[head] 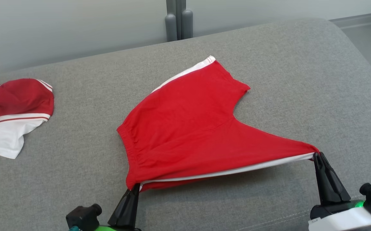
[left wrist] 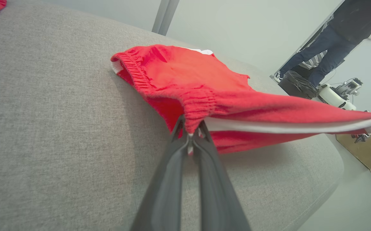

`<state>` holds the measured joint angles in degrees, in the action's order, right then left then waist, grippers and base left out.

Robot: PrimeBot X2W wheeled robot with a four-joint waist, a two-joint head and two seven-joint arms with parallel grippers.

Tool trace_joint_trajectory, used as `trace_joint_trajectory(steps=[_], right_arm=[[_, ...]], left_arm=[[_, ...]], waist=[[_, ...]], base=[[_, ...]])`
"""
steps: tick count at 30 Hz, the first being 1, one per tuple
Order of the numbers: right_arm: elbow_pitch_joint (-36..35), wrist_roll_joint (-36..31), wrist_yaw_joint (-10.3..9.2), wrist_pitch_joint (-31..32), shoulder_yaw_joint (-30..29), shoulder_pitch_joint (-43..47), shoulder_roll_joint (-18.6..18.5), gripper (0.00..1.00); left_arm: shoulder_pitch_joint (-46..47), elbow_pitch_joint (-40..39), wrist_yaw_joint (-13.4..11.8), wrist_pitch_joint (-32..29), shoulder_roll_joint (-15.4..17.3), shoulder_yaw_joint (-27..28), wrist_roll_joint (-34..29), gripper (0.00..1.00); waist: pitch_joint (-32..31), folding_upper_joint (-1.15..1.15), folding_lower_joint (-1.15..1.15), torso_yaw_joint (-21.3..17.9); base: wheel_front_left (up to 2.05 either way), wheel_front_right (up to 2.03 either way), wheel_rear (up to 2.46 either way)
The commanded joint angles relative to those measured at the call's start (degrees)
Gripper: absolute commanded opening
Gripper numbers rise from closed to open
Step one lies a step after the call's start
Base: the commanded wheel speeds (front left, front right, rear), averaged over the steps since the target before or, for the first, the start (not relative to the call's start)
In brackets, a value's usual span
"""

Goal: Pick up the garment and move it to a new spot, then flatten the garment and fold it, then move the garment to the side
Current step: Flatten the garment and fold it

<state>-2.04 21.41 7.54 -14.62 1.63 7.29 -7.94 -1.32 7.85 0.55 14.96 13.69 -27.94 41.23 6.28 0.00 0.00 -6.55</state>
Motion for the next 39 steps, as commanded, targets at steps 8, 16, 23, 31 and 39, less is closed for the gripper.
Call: trace_joint_trajectory(steps=[8, 16, 23, 31, 39], right_arm=[[-9.25, -1.34, -0.09, 3.91, -0.97, 8.12, -0.70, 0.00], [-10.47, -1.20, -0.09, 5.76, -1.39, 6.45, -0.06, 0.00], [-5.57, -0.35, -0.09, 4.94, -2.71, 2.97, -0.60, 0.00], [2.36, 0.25, -0.09, 5.19, -2.49, -6.27, -3.43, 0.00], [14.46, 1.19, -0.09, 5.36, 0.96, -21.59, -7.35, 0.00]], left_arm=[[-7.14, -7.54, -2.85, -0.61, 1.86, 0.34, 0.57, 0.00], [-4.79, -8.42, -2.67, -2.14, 0.92, -0.39, 1.36, 0.00], [-1.04, -5.41, -1.38, -3.67, -0.81, -0.71, 3.30, 0.00], [5.08, 1.39, -0.60, -4.64, -5.19, -0.33, 6.27, 0.00], [15.17, 10.30, -0.87, -5.58, -9.00, 0.99, 9.54, 0.00]], waist=[[-1.46, 0.00, 0.00, -1.35], [-0.94, 0.00, 0.00, -0.63], [-1.42, 0.00, 0.00, 1.51], [-1.30, 0.00, 0.00, 4.09], [2.86, 0.00, 0.00, 7.77]], base=[[0.00, 0.00, 0.00], [0.00, 0.00, 0.00], [0.00, 0.00, 0.00], [0.00, 0.00, 0.00], [0.00, 0.00, 0.00]])
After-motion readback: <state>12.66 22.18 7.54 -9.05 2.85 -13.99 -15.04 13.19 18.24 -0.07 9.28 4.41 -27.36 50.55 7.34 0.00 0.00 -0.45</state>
